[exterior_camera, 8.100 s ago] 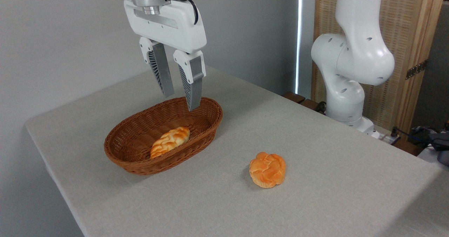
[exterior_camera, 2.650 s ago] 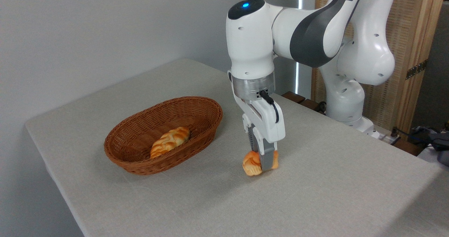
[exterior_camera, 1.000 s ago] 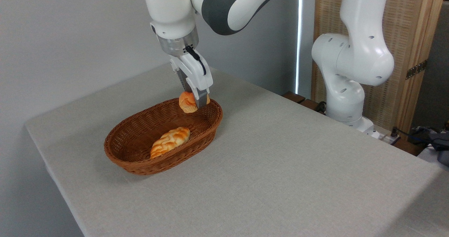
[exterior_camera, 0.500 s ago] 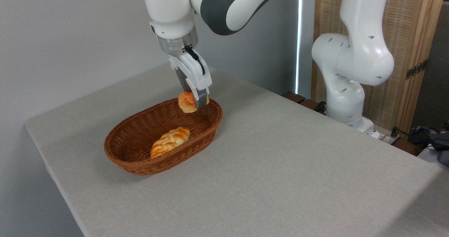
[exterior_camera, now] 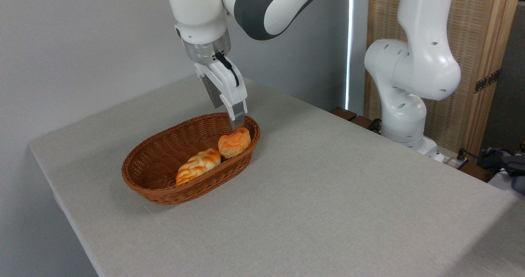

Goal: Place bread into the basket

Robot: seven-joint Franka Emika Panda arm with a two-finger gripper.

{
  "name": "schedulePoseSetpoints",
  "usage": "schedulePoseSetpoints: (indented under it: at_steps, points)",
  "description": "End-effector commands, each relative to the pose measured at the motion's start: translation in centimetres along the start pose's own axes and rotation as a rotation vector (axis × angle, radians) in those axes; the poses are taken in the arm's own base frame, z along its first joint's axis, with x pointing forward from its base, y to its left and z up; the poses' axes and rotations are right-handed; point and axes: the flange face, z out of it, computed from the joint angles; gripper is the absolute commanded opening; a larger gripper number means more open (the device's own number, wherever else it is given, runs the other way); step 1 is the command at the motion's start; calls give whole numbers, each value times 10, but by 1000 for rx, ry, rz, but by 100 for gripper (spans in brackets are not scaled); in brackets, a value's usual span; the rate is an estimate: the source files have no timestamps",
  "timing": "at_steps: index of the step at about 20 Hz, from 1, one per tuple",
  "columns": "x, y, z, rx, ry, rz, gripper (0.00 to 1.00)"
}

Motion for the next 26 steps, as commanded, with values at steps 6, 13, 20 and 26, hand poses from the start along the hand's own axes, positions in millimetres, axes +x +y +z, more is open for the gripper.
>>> schedulePoseSetpoints:
  at_steps: [6, 13, 20, 26]
  points:
    - [-6, 4, -72, 219, 0, -20, 100]
    - [-26, -13, -140, 310, -21, -87, 100]
    - [-21, -50, -180, 355, -109, -160, 100]
    - [-12, -60, -171, 327, -104, -165, 100]
